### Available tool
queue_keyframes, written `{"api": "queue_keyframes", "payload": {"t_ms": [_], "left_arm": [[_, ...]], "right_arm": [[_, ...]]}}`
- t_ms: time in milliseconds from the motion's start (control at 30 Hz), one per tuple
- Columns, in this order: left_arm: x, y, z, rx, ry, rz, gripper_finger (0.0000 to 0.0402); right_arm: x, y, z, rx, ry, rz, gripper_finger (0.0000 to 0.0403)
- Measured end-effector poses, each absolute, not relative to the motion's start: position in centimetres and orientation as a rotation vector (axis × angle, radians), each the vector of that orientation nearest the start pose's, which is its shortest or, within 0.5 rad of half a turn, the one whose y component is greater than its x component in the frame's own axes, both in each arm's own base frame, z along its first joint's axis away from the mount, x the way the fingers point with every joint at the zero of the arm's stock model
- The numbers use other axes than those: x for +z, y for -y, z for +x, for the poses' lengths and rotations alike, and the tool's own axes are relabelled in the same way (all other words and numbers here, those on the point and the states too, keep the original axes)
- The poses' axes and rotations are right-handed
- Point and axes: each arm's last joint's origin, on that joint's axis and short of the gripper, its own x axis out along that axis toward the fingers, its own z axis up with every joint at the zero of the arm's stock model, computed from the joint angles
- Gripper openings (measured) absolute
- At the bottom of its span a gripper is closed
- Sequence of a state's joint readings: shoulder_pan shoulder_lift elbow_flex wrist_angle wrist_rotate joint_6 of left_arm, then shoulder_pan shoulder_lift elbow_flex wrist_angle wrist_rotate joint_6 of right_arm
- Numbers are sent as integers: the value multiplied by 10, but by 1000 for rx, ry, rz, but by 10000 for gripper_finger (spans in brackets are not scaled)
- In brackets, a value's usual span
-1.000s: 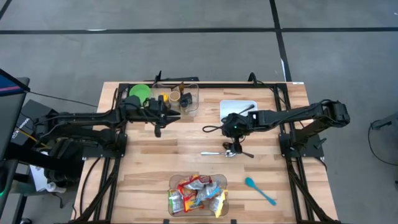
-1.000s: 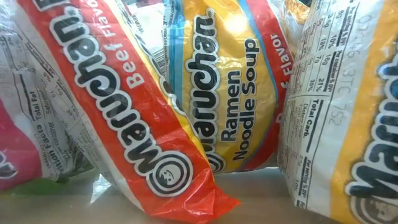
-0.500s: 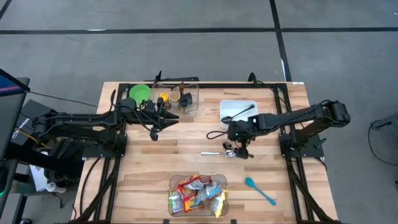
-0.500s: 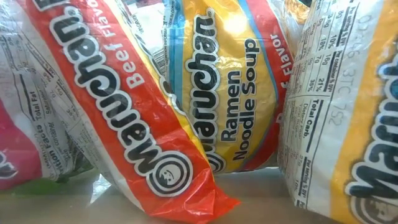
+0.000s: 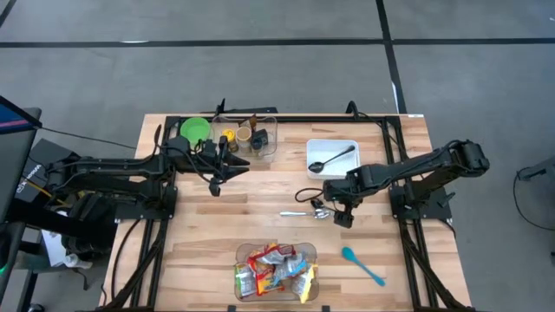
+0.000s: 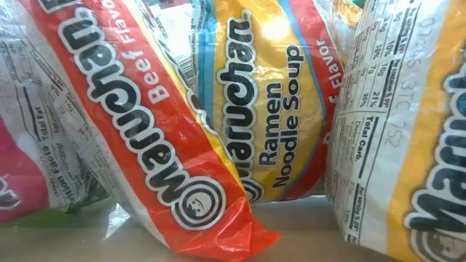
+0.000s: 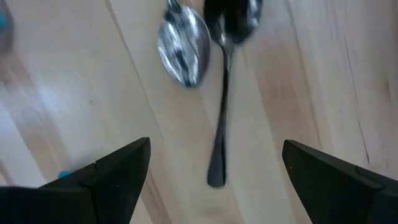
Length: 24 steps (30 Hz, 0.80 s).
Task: Pick & Place Food Item
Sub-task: Put the black spoon into the white bin
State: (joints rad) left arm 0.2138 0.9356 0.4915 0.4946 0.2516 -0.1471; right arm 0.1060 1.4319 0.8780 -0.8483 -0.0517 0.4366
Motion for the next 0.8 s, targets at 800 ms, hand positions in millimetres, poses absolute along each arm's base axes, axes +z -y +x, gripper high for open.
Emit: {"api": "queue_keyframes", "payload": {"t_ms": [800], "left_arm": [[272,-37,203,-42,70,-130,85]], "right_arm": [[180,-14,215,-177,-1181,342,358]]}}
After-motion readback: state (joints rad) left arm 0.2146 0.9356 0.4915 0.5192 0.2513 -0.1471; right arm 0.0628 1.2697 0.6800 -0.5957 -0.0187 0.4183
